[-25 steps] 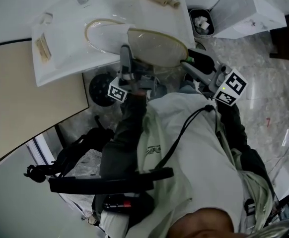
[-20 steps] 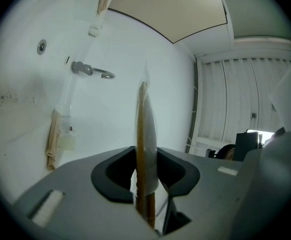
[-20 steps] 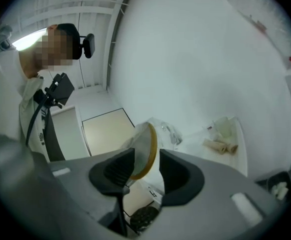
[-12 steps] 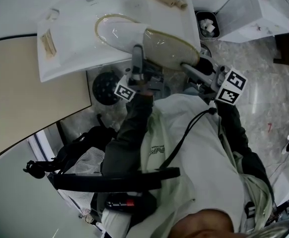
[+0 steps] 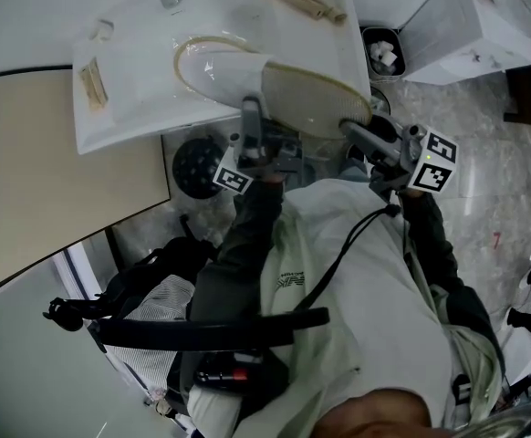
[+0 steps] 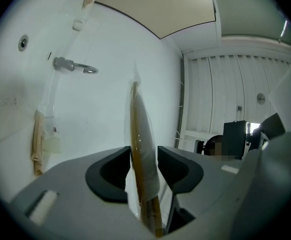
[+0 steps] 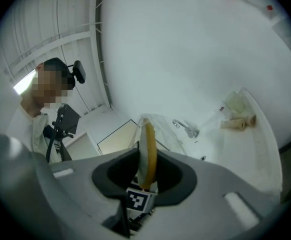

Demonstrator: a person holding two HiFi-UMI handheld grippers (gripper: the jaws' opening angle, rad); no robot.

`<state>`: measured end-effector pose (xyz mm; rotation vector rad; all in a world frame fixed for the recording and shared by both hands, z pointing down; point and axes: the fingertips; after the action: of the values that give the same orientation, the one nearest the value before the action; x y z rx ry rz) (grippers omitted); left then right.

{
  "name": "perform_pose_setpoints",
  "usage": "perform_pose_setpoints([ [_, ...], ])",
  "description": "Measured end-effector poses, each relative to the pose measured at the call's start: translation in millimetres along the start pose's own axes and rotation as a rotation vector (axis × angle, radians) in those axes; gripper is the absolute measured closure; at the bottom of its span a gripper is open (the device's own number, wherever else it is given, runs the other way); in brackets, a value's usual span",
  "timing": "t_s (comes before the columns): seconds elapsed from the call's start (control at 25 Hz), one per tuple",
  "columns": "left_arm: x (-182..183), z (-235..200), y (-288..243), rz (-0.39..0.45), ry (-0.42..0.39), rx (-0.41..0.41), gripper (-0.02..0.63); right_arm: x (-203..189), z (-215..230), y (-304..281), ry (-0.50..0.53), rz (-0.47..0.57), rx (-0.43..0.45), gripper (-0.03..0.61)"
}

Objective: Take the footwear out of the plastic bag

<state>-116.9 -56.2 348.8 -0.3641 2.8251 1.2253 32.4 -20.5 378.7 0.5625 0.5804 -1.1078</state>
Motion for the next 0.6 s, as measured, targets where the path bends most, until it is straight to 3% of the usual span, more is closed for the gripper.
perform_pose_setpoints([
  [0.16, 3, -4, 2, 0.000, -0.015, 0.032, 0.457, -2, 4, 2, -0.053, -0.004, -0.005, 0.489],
  [0.28, 5, -11, 7, 0.017, -0.004, 0.068, 0.486, -2, 5, 3, -0.054, -0.001, -0.017, 0.489],
  [0.6, 15, -20, 13, 0.073, -0.022, 0.113, 0.491, 0, 8, 8, -0.060, 0.023, -0.038, 0.492],
])
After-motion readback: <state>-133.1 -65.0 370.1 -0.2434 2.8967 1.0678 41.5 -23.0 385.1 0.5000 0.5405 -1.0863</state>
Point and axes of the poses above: the fingertips, and each gripper's own axes: y backward along the fingers, z to its right, x out of its top, and after that the axes turned 1 degree about -z, right-handed
